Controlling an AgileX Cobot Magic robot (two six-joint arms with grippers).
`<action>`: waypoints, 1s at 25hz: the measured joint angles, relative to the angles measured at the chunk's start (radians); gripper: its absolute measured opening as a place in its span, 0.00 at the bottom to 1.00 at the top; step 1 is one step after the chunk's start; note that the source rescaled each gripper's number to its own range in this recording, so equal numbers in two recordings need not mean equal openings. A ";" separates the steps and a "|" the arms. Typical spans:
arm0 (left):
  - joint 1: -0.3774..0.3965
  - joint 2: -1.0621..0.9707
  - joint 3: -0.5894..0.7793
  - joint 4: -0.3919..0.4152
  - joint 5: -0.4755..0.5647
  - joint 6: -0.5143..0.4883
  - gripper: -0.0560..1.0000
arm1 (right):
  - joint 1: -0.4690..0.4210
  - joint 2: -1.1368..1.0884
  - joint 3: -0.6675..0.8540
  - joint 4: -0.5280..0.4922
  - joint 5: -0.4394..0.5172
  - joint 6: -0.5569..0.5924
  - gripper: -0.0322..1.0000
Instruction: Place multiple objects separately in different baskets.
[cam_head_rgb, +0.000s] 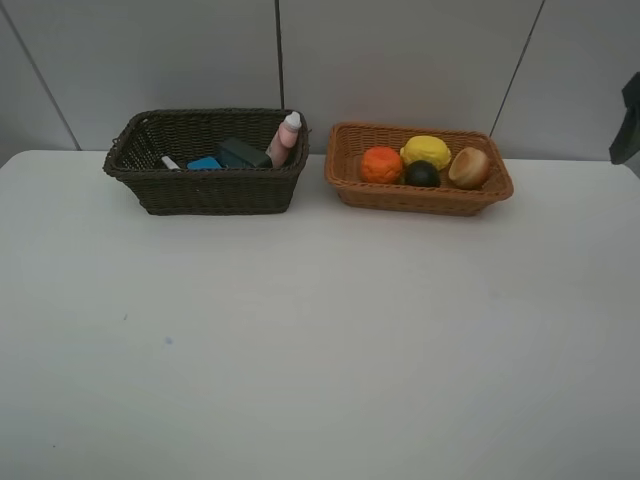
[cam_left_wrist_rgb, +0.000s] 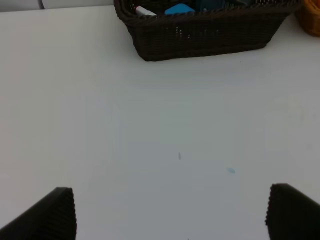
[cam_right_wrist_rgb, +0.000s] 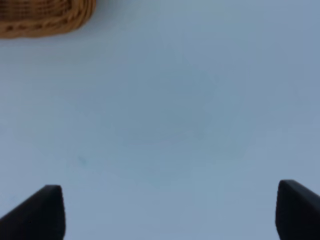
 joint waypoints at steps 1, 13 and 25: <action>0.000 0.000 0.000 0.000 0.000 0.000 1.00 | 0.000 -0.071 0.052 -0.002 -0.012 0.009 1.00; 0.000 0.000 0.000 0.000 0.000 0.000 1.00 | 0.000 -0.842 0.449 -0.002 -0.076 0.053 1.00; 0.000 0.000 0.000 0.000 0.000 0.000 1.00 | 0.010 -1.255 0.576 -0.003 -0.083 0.008 1.00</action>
